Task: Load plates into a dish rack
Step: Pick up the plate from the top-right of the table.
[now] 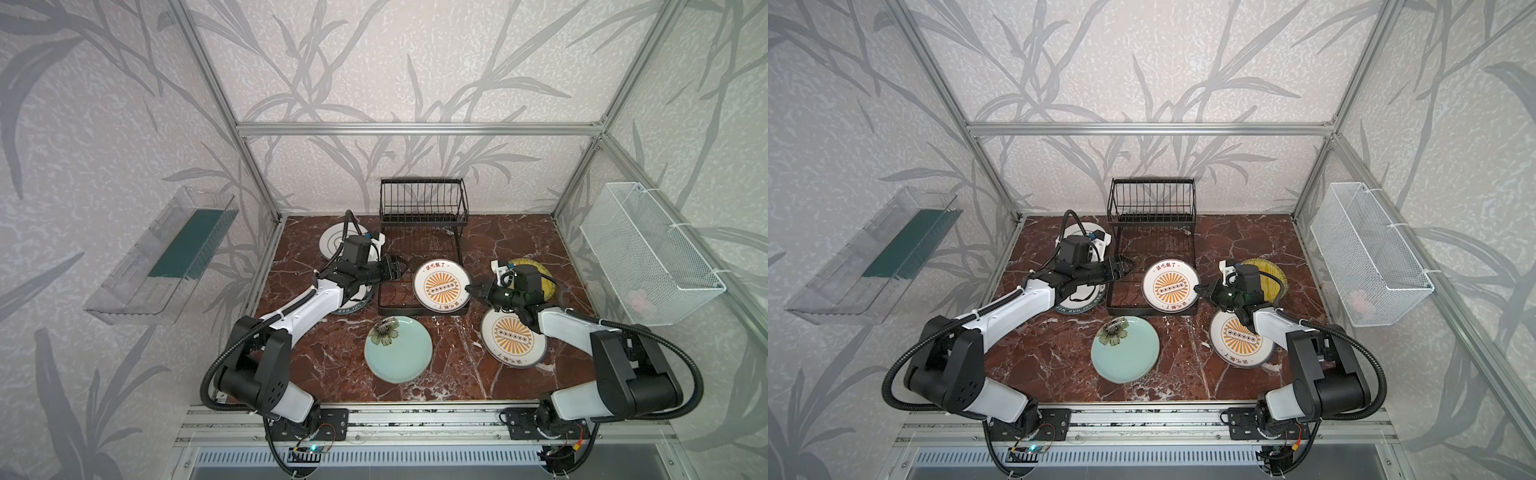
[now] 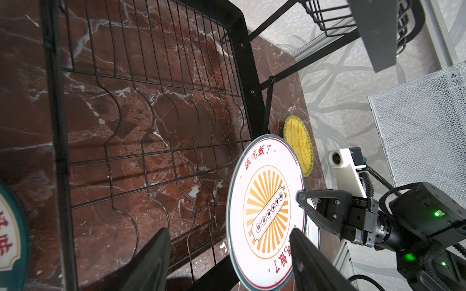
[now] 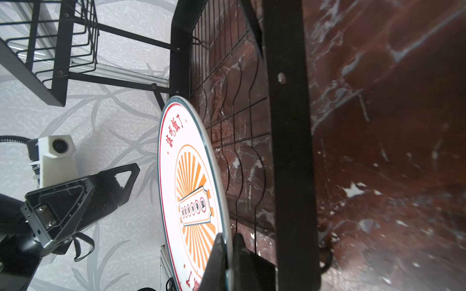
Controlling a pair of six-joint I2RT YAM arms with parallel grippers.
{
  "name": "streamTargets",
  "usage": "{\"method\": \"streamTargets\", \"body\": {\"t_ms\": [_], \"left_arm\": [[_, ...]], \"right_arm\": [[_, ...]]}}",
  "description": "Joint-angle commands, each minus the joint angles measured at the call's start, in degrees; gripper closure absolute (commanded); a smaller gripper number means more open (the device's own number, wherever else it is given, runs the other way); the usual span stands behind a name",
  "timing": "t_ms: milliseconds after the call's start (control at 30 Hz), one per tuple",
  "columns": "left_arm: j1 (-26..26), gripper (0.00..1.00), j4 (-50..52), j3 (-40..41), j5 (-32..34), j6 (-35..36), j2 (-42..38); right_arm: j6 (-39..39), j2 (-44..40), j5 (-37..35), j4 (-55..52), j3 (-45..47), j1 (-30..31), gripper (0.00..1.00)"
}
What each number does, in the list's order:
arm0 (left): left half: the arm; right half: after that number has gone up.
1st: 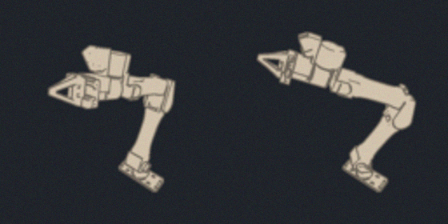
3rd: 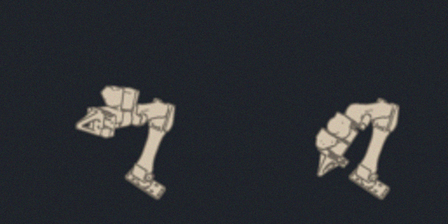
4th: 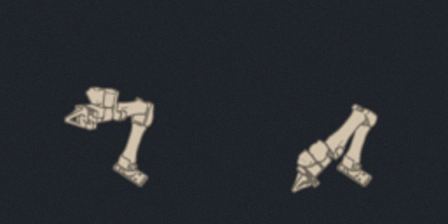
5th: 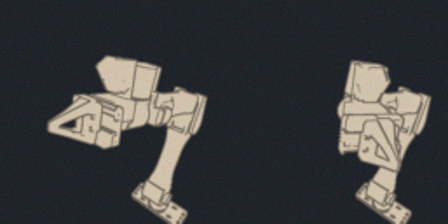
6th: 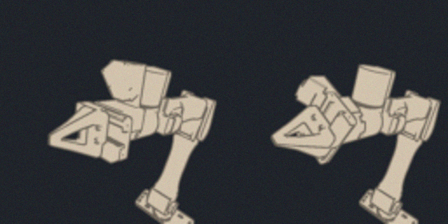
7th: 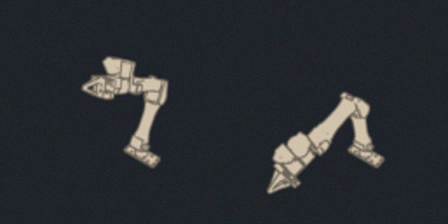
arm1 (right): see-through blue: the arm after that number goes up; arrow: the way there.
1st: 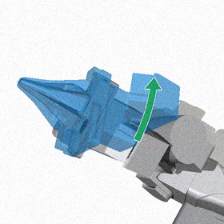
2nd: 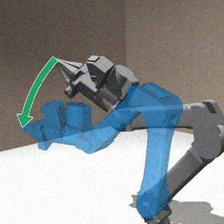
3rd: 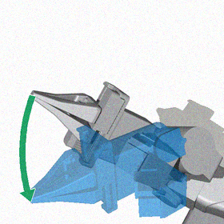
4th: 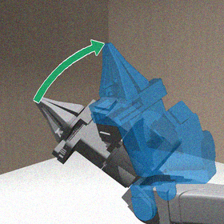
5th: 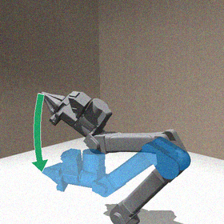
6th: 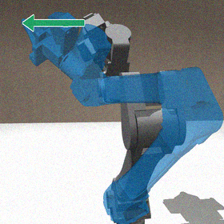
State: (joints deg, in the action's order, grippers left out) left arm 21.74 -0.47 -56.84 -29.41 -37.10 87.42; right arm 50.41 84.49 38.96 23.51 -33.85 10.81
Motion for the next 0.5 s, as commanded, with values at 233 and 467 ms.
{"method": "streamTargets", "body": {"t_ms": [233,467], "left_arm": [[1.32,0.33,-3.64,0.19,-2.01,-1.31,2.08],[1.98,0.41,-4.93,0.06,-2.58,-1.84,2.76]], "right_arm": [[4.92,3.75,3.12,14.46,-4.18,2.72,1.0],[4.87,4.02,2.53,14.11,-4.96,3.35,1.0]]}}
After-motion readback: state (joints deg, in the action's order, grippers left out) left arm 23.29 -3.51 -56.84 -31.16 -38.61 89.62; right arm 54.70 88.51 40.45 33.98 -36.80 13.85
